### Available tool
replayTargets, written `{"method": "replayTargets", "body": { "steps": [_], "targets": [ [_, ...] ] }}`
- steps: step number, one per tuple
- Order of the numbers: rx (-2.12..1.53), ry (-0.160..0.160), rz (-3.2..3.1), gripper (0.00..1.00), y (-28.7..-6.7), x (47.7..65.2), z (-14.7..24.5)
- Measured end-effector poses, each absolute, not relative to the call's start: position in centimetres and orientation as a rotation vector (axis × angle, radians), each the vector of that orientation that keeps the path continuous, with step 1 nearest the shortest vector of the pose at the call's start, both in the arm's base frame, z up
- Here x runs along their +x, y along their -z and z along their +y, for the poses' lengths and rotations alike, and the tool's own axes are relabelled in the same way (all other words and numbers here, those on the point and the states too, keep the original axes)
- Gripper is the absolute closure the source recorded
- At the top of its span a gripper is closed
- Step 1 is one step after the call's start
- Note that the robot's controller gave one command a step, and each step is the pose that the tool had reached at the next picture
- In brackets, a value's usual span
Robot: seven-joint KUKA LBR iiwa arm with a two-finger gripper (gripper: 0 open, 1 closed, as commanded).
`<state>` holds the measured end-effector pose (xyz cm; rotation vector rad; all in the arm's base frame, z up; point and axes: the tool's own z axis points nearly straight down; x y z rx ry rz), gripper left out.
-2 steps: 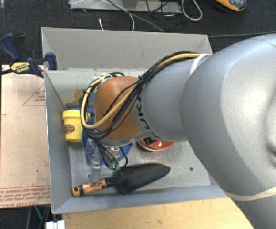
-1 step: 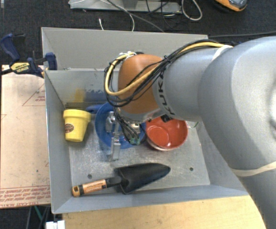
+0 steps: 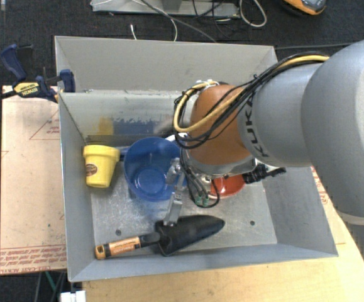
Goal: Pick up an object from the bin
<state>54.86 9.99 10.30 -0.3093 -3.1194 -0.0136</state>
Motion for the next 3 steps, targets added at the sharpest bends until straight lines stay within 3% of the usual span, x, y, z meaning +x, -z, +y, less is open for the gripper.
{"method": "replayTargets", "body": {
  "steps": [1, 2, 3],
  "targets": [
    [-0.068, 0.005, -3.138, 0.00, -12.1, 59.2, 15.7],
    [-0.170, 0.015, -3.142, 0.00, -10.8, 58.2, 15.6],
    [-0.013, 0.010, -3.143, 0.00, -15.3, 56.1, 15.3]
  ]
}}
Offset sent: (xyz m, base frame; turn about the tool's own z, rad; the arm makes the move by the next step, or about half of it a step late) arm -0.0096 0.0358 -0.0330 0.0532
